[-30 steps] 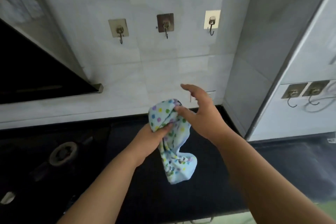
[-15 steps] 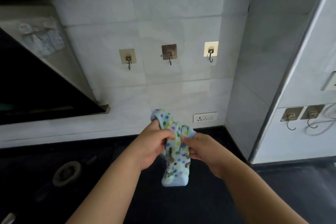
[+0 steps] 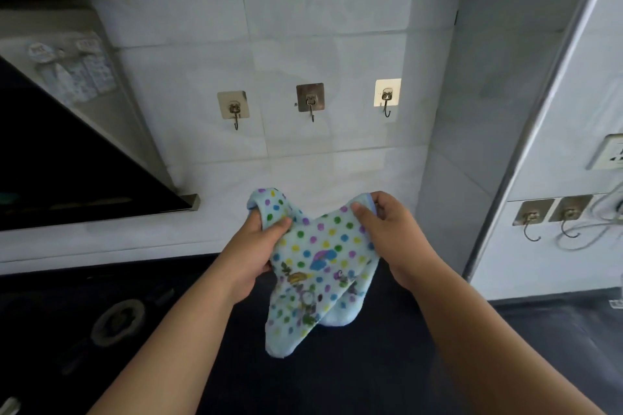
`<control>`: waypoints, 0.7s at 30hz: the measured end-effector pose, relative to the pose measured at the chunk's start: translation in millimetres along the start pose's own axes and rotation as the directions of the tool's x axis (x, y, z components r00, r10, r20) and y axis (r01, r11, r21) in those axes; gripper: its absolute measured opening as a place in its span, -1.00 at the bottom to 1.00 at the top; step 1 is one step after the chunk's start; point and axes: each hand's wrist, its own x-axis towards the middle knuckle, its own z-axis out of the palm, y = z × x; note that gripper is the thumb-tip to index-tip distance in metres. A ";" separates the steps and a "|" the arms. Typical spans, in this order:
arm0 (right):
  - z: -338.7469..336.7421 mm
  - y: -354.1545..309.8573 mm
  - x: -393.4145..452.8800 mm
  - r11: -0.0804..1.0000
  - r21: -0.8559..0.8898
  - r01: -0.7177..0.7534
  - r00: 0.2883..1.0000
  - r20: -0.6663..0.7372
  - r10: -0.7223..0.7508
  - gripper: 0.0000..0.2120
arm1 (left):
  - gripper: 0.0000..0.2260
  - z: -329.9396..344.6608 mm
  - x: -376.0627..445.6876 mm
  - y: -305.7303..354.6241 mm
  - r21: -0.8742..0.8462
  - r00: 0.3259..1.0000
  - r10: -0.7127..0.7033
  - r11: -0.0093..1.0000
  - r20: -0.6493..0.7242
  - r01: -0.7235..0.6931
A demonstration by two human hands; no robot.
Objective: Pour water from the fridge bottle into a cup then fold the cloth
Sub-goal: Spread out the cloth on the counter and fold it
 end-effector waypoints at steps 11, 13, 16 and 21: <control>-27.8 -1.0 15.7 0.881 0.340 -0.329 0.943 0.063 0.328 -0.76 | -0.81 -38.7 6.8 16.6 0.014 0.991 -0.046 0.999 -0.126 0.049; -26.9 2.2 16.0 0.844 0.427 -0.325 0.943 0.073 0.326 -0.81 | -0.81 -39.0 7.0 14.7 0.024 0.994 -0.093 0.995 -0.058 0.094; -25.0 9.3 14.7 0.876 0.395 -0.278 0.956 0.022 0.293 -0.88 | -0.53 -47.7 6.9 6.9 0.055 0.977 -0.158 0.987 0.144 0.152; -26.2 31.7 11.1 0.965 0.126 -0.231 0.969 -0.061 0.240 -0.69 | -0.39 -58.6 10.1 -13.1 0.308 0.982 -0.185 0.932 -0.042 0.189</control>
